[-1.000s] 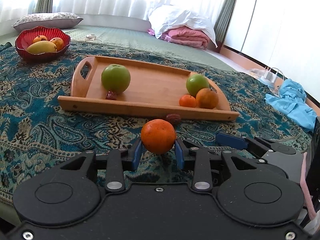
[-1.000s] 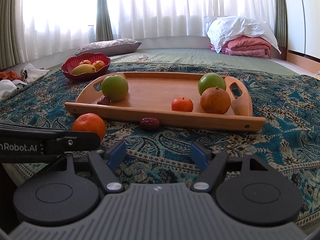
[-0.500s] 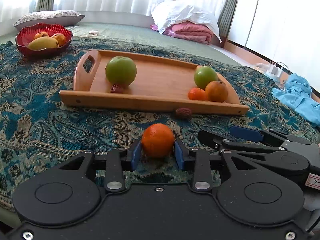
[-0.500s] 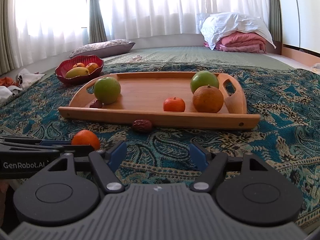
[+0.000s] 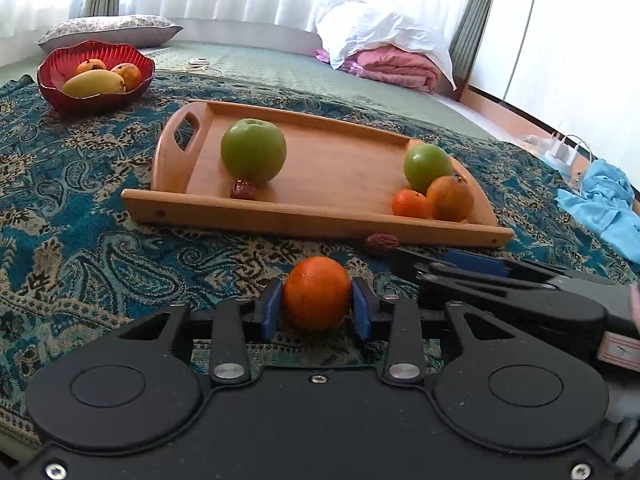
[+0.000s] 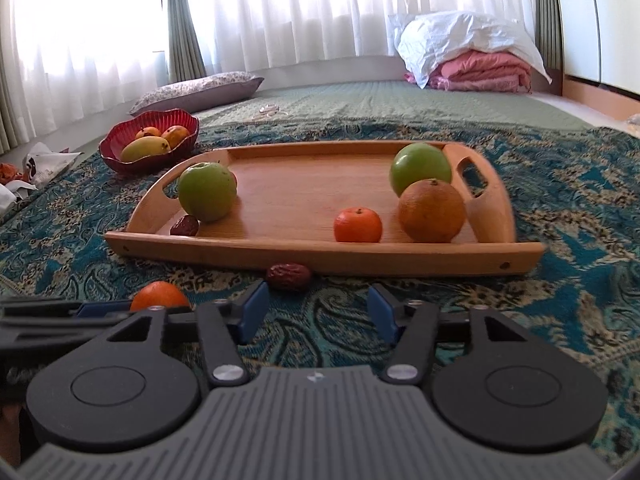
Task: Organize fruits
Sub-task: 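Grasp the second red date with the right tool while the left tool holds the tangerine, then carry the date toward the tray with the right tool while the left tool carries the tangerine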
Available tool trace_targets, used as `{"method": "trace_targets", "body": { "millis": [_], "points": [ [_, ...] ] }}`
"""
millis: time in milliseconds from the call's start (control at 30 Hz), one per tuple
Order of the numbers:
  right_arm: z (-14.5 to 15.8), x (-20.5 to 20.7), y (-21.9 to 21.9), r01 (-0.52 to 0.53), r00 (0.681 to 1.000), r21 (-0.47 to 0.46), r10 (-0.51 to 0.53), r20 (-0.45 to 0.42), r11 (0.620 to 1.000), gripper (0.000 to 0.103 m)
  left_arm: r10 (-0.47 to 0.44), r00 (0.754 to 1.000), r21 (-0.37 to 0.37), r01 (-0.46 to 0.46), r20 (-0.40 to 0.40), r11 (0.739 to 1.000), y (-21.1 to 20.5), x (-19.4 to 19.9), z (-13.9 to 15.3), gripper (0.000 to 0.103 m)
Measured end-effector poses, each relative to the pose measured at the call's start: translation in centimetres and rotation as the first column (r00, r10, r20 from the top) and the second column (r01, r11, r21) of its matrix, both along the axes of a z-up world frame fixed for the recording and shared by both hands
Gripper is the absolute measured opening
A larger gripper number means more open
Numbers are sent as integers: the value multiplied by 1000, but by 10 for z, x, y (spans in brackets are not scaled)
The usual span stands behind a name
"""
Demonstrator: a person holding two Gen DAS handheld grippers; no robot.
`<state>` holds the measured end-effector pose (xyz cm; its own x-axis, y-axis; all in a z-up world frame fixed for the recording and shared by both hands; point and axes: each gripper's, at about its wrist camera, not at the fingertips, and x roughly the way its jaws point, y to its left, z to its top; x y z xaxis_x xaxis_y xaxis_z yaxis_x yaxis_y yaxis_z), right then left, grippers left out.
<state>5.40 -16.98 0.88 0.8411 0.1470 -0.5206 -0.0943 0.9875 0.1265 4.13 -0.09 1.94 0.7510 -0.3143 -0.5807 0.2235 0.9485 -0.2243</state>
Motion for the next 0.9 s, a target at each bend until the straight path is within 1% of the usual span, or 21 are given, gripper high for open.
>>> {"method": "trace_targets", "body": {
  "millis": [133,200,267,367,433,500,600,633,767,900],
  "points": [
    [-3,12,5,3,1000,32,-2,-27,999,61,5,1000,-11,-5,0,1000,7,0,2,35],
    [-3,15,9,-3,1000,32,4,-30,999,58,7,1000,-15,-7,-2,1000,9,0,1,35],
    [-3,16,12,-13,1000,25,13,-28,1000,57,9,1000,-17,-8,6,1000,12,-2,0,33],
    [-4,20,16,-19,999,20,19,-32,1000,49,2,1000,-17,-2,14,1000,15,-5,-2,35],
    [-4,23,17,-13,999,22,14,-36,1000,40,0,1000,-17,0,13,1000,14,-7,-3,37],
    [-4,26,17,-4,999,28,5,-45,1000,33,-3,1000,-8,4,13,1000,13,-7,-4,38],
    [-3,25,18,-18,999,33,19,-37,999,33,-16,1000,4,16,8,1000,10,-7,-6,36],
    [-2,24,19,-21,999,23,22,-31,1000,33,-22,1000,7,22,7,1000,9,-7,-6,33],
    [2,17,21,-31,1000,-14,31,-4,999,33,-20,1000,18,20,22,1000,4,-8,-3,32],
    [9,14,15,-17,1000,-2,17,17,1000,33,-27,998,9,27,49,1000,3,-10,5,32]
  ]
}}
